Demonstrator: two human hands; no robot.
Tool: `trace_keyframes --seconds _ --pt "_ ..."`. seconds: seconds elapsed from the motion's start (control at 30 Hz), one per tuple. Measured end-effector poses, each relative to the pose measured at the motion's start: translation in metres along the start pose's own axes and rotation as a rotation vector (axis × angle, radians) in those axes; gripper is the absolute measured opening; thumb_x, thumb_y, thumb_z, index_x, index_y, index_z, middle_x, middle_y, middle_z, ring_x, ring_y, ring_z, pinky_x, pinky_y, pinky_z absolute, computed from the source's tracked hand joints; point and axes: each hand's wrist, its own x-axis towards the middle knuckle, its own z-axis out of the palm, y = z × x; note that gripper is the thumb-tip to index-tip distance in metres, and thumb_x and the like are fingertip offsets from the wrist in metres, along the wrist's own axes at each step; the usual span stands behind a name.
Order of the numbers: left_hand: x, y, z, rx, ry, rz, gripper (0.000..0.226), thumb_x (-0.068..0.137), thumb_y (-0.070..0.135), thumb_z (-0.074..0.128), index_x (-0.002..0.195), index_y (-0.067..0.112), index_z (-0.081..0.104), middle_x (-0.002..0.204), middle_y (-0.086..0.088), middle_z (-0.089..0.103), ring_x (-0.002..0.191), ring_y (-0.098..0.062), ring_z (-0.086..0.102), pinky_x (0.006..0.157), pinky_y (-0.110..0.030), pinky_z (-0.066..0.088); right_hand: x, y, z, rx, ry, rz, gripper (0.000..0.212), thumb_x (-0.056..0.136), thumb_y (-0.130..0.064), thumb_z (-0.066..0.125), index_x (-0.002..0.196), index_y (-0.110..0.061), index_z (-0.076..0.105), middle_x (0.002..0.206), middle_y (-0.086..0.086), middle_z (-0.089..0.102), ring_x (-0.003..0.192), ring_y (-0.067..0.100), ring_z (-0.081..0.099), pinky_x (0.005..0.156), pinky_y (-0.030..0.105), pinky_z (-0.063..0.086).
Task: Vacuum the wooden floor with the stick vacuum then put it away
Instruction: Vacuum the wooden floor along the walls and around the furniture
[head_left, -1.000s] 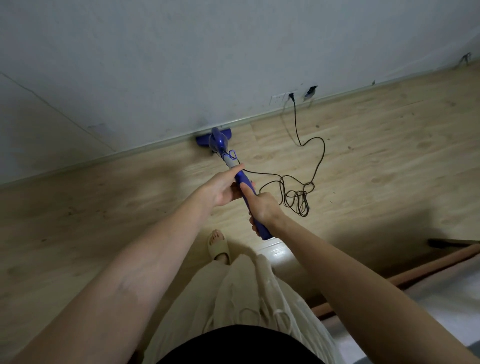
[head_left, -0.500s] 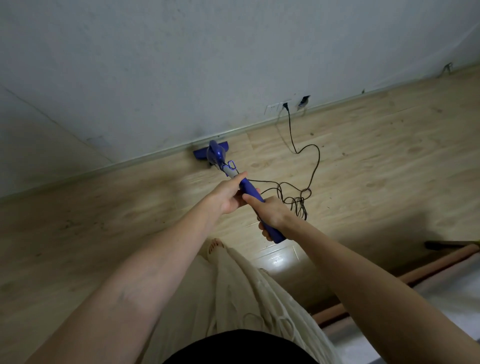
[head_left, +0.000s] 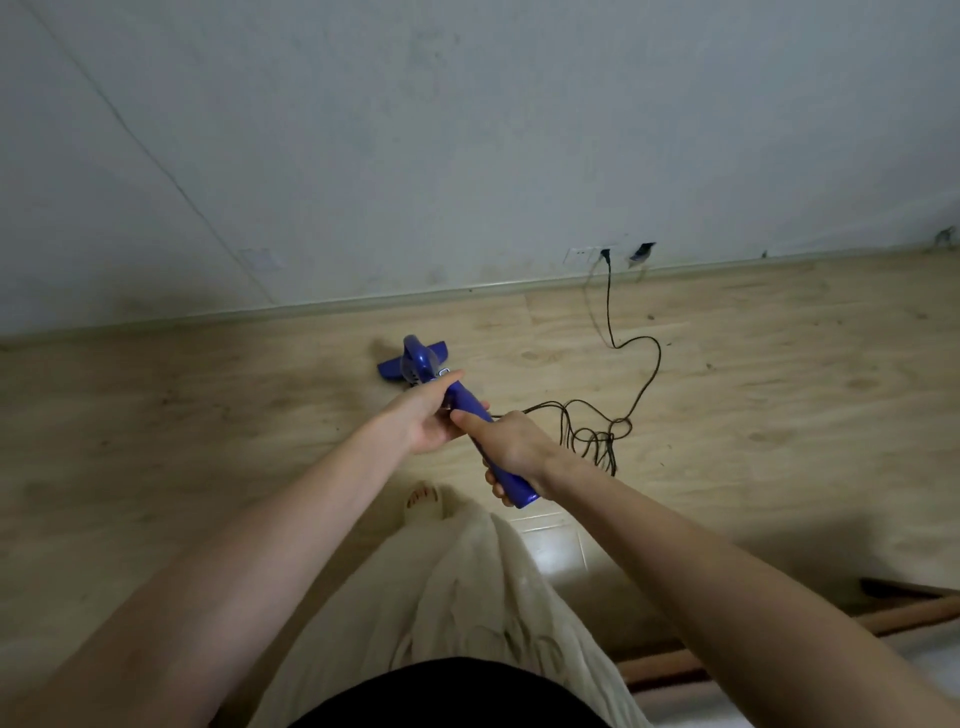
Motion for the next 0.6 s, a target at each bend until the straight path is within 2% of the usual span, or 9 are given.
trace_keyframes --seconds 0.17,0.33,0.4,0.53,0.6 --pt "0.0 0.026 -0.014 0.067 -0.032 0.002 0.038 0.093 0.027 0.062 0.117 0.0 0.05 0.09 -0.019 0.064 0.064 -0.024 0.068 0.044 -0.029 0.055 0.011 -0.021 0.015 0.063 0.019 0.007 0.041 0.096 -0.047 0.053 0.085 -0.008 0.046 0.066 0.009 0.047 0.041 0.016 0.044 0.034 0.016 0.038" --pt "0.019 0.07 -0.031 0.212 -0.062 -0.025 0.032 0.092 0.03 0.063 0.103 0.002 0.054 0.067 -0.016 0.07 0.059 -0.022 0.069 0.049 -0.028 0.056 0.043 -0.046 0.038 0.19 0.073 0.056 0.047 0.094 -0.052 0.053 0.084 -0.007 0.046 0.064 0.01 0.047 0.038 0.016 0.044 0.036 0.017 0.038" --pt "0.028 0.09 -0.044 0.244 -0.064 -0.039 0.033 0.092 0.031 0.063 0.106 0.003 0.051 0.068 -0.016 0.07 0.054 -0.021 0.069 0.047 -0.028 0.056 0.058 -0.06 0.057 0.219 0.097 0.078 0.049 0.094 -0.054 0.052 0.084 -0.006 0.048 0.063 0.01 0.048 0.037 0.017 0.044 0.037 0.017 0.038" --pt "0.044 0.138 -0.08 0.302 -0.045 -0.05 0.039 0.089 0.033 0.066 0.11 0.004 0.05 0.088 -0.017 0.065 0.054 -0.02 0.069 0.051 -0.029 0.057 0.087 -0.104 0.1 0.293 0.152 0.108 0.052 0.092 -0.056 0.053 0.084 -0.005 0.05 0.067 0.012 0.051 0.043 0.02 0.047 0.041 0.023 0.04" --pt "0.05 0.163 -0.095 0.325 -0.053 -0.054 0.039 0.089 0.034 0.066 0.109 0.004 0.051 0.085 -0.016 0.065 0.053 -0.019 0.068 0.05 -0.028 0.057 0.099 -0.126 0.117 0.323 0.155 0.114 0.052 0.092 -0.056 0.053 0.086 -0.004 0.051 0.067 0.012 0.052 0.046 0.021 0.048 0.044 0.025 0.042"
